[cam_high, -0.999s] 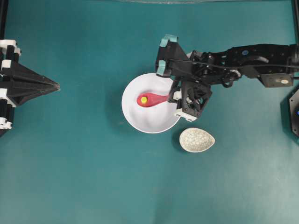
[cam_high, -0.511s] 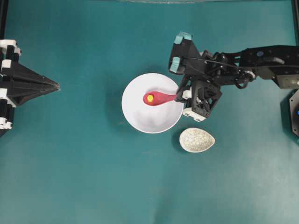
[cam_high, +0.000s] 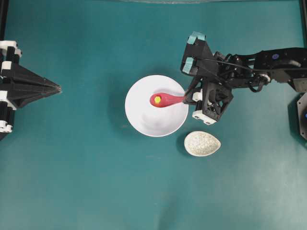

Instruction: Scoop the yellow hexagonal prism block from the bowl with a spoon using the right arm.

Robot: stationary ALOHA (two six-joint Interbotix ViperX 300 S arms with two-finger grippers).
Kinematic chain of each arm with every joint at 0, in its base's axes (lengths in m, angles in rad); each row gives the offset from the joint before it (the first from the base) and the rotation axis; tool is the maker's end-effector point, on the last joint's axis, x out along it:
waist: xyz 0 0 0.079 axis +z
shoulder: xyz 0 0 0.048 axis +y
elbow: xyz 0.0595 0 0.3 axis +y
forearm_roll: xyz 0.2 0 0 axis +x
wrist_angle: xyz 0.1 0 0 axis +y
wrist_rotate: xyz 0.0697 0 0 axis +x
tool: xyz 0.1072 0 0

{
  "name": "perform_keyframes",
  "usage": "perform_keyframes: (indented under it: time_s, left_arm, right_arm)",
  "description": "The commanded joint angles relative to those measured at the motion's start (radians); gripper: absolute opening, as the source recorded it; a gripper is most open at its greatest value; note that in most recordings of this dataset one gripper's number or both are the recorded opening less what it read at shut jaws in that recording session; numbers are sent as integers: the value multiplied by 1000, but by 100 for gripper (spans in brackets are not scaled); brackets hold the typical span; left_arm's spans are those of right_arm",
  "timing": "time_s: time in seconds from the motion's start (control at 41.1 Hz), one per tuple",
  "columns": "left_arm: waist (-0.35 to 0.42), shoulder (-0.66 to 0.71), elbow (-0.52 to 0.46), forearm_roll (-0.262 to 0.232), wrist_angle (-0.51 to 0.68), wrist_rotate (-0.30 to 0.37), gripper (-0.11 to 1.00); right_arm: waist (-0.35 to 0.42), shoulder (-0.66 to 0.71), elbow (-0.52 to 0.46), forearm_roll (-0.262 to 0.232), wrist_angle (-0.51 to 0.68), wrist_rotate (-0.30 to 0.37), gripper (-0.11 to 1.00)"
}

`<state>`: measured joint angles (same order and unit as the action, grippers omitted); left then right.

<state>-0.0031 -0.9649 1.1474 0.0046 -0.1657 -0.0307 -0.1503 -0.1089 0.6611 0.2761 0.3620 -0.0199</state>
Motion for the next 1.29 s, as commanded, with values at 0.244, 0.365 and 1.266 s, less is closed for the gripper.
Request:
perform_keyframes:
  time_s: [0.244,0.365,1.266]
  left_arm:
    - [-2,6,-32,0,-8,0,3]
    - [-2,6,-31,2,-8,0,3]
    - [-2,6,-31,2,3,-3,3]
  right_arm:
    - [5,-97,-67,3,21,-2,23]
    - [5,-130,-95,3,46,0,23]
    - [3,-155,-103,-8,48,-5,23]
